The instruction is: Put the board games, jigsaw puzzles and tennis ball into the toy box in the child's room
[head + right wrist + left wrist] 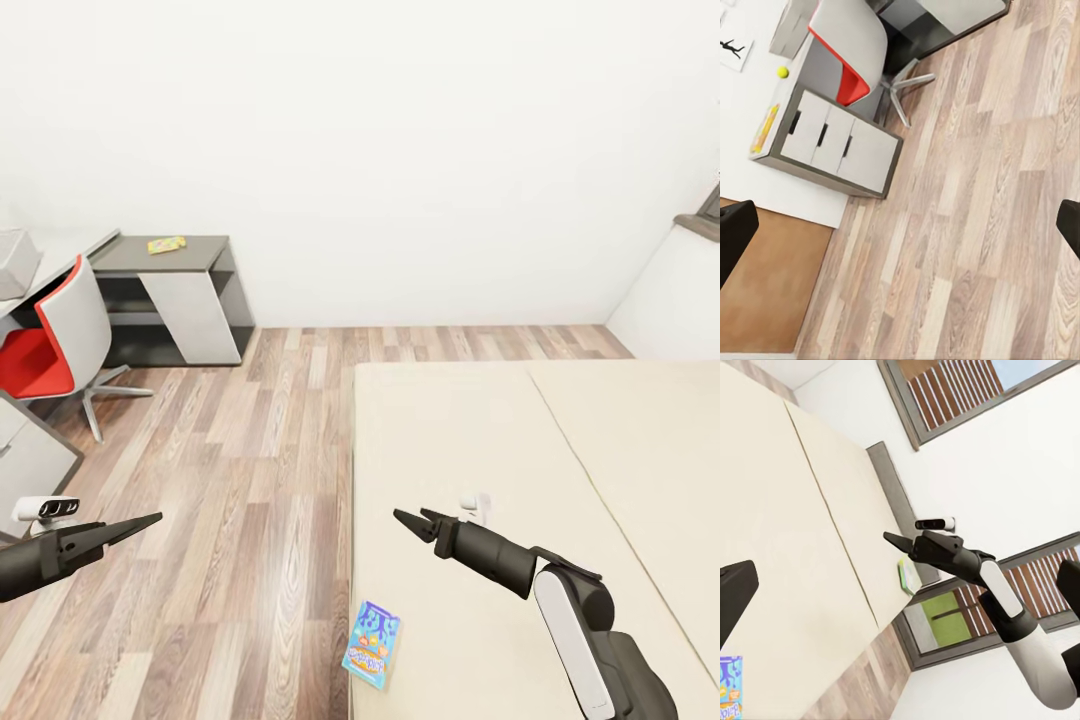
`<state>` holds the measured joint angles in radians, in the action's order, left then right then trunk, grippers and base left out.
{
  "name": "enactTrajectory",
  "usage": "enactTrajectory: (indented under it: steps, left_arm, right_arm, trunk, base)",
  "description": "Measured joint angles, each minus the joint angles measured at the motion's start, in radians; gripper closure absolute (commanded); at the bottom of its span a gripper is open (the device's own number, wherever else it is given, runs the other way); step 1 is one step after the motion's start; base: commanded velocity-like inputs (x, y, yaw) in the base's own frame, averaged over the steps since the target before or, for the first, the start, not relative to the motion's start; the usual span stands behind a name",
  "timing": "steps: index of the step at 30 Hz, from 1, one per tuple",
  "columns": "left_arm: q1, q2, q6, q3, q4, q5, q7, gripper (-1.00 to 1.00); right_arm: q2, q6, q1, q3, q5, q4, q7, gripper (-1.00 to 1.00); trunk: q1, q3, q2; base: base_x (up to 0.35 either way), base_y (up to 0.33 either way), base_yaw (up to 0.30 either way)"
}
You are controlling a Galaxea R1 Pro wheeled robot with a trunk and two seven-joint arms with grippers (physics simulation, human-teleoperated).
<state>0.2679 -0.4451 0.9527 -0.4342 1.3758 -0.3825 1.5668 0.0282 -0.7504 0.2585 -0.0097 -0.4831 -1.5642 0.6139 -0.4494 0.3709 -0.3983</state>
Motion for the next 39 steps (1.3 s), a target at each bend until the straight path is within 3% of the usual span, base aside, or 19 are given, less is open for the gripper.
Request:
enactTrajectory:
  steps: [39]
  left_arm:
    - [0.000,0.000,0.000,0.001,0.000,0.001,0.000,-1.00]
  right_arm:
    - [0.007,0.011,0.000,0.000,0.000,0.001,-0.001,-1.00]
  trunk:
    - [0.000,-0.065,0.000]
  base:
    - [0.000,0.000,0.000]
